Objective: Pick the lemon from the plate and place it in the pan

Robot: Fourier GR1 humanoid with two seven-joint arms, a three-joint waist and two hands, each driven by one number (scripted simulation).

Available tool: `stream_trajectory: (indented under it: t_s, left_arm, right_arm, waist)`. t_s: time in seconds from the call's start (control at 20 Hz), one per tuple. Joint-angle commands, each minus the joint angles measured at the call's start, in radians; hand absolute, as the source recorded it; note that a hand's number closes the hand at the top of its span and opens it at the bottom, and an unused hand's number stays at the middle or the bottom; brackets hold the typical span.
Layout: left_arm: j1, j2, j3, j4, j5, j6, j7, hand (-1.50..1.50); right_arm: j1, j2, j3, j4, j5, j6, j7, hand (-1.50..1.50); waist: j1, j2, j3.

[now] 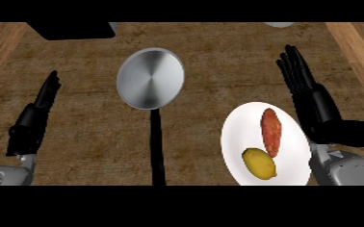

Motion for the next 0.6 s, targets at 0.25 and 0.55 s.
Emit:
stream_trajectory:
  t_s: [0.25, 0.55]
  left_arm:
    - [-0.075, -0.135, 0.002, -0.049, 0.135, -0.028, 0.074, 0.0]
    - [-0.081, -0.169, 0.023, -0.083, 0.214, -0.015, 0.204, 0.0]
  right_arm:
    - [-0.095, 0.121, 0.077, -0.026, -0.45, 0.495, -0.093, 1.5]
    - [0.055, -0.211, -0.085, 0.238, -0.288, 0.917, -0.461, -1.5]
  waist:
    - [0.119, 0.007, 0.003]
    - [0.054, -0.004, -0.001]
